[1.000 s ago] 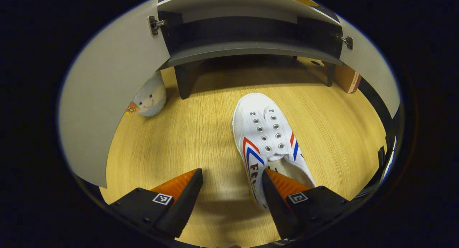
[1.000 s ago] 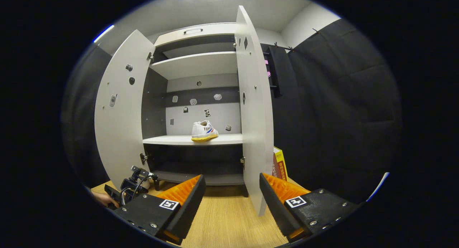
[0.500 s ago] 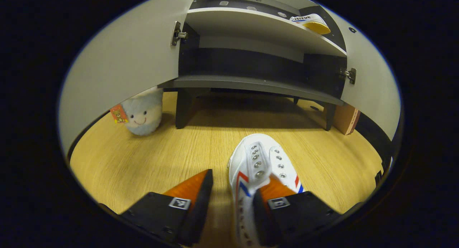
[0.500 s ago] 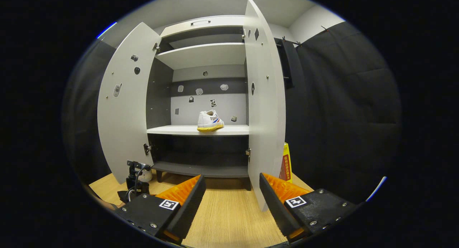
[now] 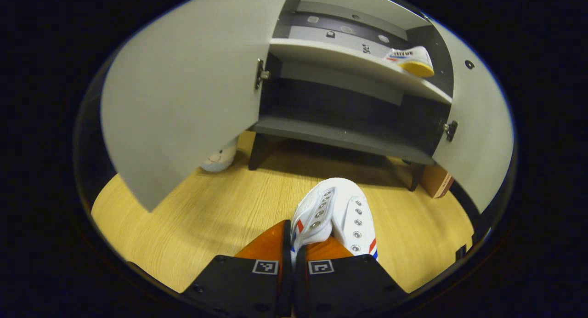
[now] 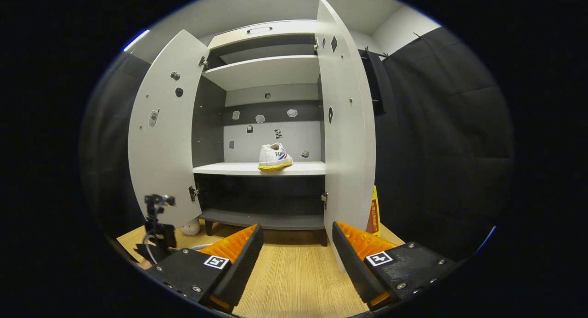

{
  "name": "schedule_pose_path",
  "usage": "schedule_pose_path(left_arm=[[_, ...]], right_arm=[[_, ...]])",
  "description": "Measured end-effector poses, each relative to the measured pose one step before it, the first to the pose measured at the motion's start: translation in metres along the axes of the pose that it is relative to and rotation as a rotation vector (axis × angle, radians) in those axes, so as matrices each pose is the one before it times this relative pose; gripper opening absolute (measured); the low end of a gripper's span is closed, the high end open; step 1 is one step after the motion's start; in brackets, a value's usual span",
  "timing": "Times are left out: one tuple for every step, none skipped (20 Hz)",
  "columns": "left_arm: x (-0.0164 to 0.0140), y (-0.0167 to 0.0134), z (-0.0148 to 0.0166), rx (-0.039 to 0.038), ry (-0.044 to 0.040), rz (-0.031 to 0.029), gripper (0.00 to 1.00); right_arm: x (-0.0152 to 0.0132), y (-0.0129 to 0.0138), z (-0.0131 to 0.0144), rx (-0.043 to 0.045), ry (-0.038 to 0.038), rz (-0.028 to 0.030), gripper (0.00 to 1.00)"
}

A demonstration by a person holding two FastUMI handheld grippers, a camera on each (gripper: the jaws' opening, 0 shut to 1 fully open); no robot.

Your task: Grab one shoe with the right hand and put it into the shoe cabinet, grab the other shoe with the left hand and put it into the shoe cabinet; then close the right door with the right hand and the left door with the left hand.

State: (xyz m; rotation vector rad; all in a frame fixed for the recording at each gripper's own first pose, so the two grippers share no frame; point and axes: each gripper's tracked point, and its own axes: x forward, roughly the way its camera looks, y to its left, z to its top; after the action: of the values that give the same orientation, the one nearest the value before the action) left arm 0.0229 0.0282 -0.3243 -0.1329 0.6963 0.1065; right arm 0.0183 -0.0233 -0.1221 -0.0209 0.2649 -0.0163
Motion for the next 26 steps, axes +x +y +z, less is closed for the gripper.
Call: schedule_pose_path(left_arm=[[-0.02035,-0.00537,0.02552,-0.00195,-0.04524,0.00142,0.09],[-0.01604,-0.00832,0.02773,0.00626,-0.04957,-0.00403,0.1],[-0.00776,-0.00716,0.02992,0.00222,-0.03475,-0.00068,0.09],[-0.00879,-0.00653,0.02261,-0.00706,-0.017,-0.00222,0.09],[-0.00145,-0.00522,0.02263,-0.01551,-0.00453,-0.0013,0.1],[0.01179,-0.00566,0.01971,-0.01617,-0.00519,-0.00693,0.1],[0.01921,-0.0087,0.02033,-0.00825,-0.01943,-0.0046,0.09],[0.00667,-0.00771,0.02329,0.00729,-0.03038,0.00461,0.09],[0.0067,-0.00422,0.01607,0.01342,-0.02913,0.00803,0.09],[0.01483,-0.00572,0.0229,0.0041,-0.03063,0.00285,0.09],[0.01372,-0.00677,0.01549,-0.00967,-0.00414,-0.00138,0.09],[0.0153,-0.00675,0.01597,-0.01832,-0.00668,-0.00563,0.09],[0.01485,-0.00844,0.01315,-0.00158,-0.00252,-0.00545,0.09],[0.01658,-0.00582,0.00857,0.01756,0.00362,0.00504,0.09],[0.01705,-0.00465,0.00574,0.03262,0.00523,0.01277,0.09],[0.01494,-0.0038,0.00473,0.03065,0.01256,0.01652,0.09],[0.01217,-0.00543,0.00037,0.02115,0.0158,0.00837,0.09],[0.01241,-0.00744,-0.00094,0.00867,0.02435,0.00293,0.09],[0.01398,-0.00665,-0.00122,0.0031,0.01951,-0.00371,0.09],[0.01426,-0.00148,-0.00387,0.00343,0.03045,0.00522,0.09],[0.01121,0.00012,-0.00103,-0.00241,0.02321,0.01015,0.09],[0.01309,0.00044,-0.00311,-0.00077,0.02128,0.01135,0.09],[0.00939,0.00221,-0.00116,-0.00214,0.01745,0.01463,0.09],[0.00798,0.00275,-0.00258,-0.00284,0.01722,0.01366,0.09],[0.00717,0.00276,-0.00317,0.0008,0.0185,0.01557,0.09],[0.00764,0.0038,-0.00567,0.00482,0.0223,0.01724,0.09]], right_arm=[[0.00058,0.00175,0.00152,0.00056,-0.00473,0.00696,0.93],[0.00192,0.00259,0.00011,-0.00081,-0.00322,0.00714,0.92],[0.00002,0.0028,0.00046,0.00258,-0.00254,0.01024,0.92],[0.00068,0.00358,0.00179,0.00809,-0.00243,0.01268,0.92],[-0.00121,0.00293,0.00227,0.00987,-0.00649,0.01043,0.93],[-0.00025,0.00154,0.00246,0.0055,-0.00673,0.00521,0.93],[-0.00101,-0.00027,0.00192,0.00137,-0.00719,0.0026,0.93],[-0.00144,-0.00049,0.00162,-0.0006,-0.00623,-0.0019,0.92],[-0.00159,-0.00081,0.00186,-0.00079,-0.00476,-0.00058,0.92],[-0.00116,0.00013,0.0021,-0.00059,-0.00303,0.00028,0.92],[-0.0008,-0.00114,0.00257,-0.00264,-0.00547,-0.00102,0.92],[-0.00037,-0.00113,0.00397,-0.00507,-0.00809,-0.00246,0.92],[-0.00098,-0.00208,0.00317,-0.00614,-0.00656,-0.00372,0.92],[-0.00064,-0.00188,0.00186,-0.00516,-0.00637,-0.00473,0.92],[-0.00067,-0.00214,0.00225,-0.00364,-0.00485,-0.00404,0.92],[0.0001,-0.00151,0.00023,-0.00174,-0.00061,-0.0027,0.92],[-0.00031,-0.00262,0.00019,-0.00031,0.00048,-0.00393,0.92],[0.0002,-0.00222,0.00056,0.00192,0.0023,-0.00514,0.92],[-0.00014,-0.00229,0.00073,0.00206,-0.00068,-0.00471,0.92],[0.00011,-0.00253,-0.00052,0.00032,0.00088,-0.00553,0.92],[-0.00097,-0.0023,0.00025,-0.00221,-0.00151,-0.00789,0.92],[-0.0005,-0.00232,0.00039,-0.00267,-0.00198,-0.00651,0.92],[-0.00085,-0.00175,-0.00013,-0.0048,-0.00118,-0.00608,0.92],[0.00008,-0.0011,-0.00025,-0.00465,-0.00175,-0.00449,0.92],[-0.00061,-0.00137,-0.00048,-0.00769,-0.00163,-0.002,0.92],[0.00075,-0.00175,-0.00027,-0.00834,-0.00117,-0.00059,0.92]])
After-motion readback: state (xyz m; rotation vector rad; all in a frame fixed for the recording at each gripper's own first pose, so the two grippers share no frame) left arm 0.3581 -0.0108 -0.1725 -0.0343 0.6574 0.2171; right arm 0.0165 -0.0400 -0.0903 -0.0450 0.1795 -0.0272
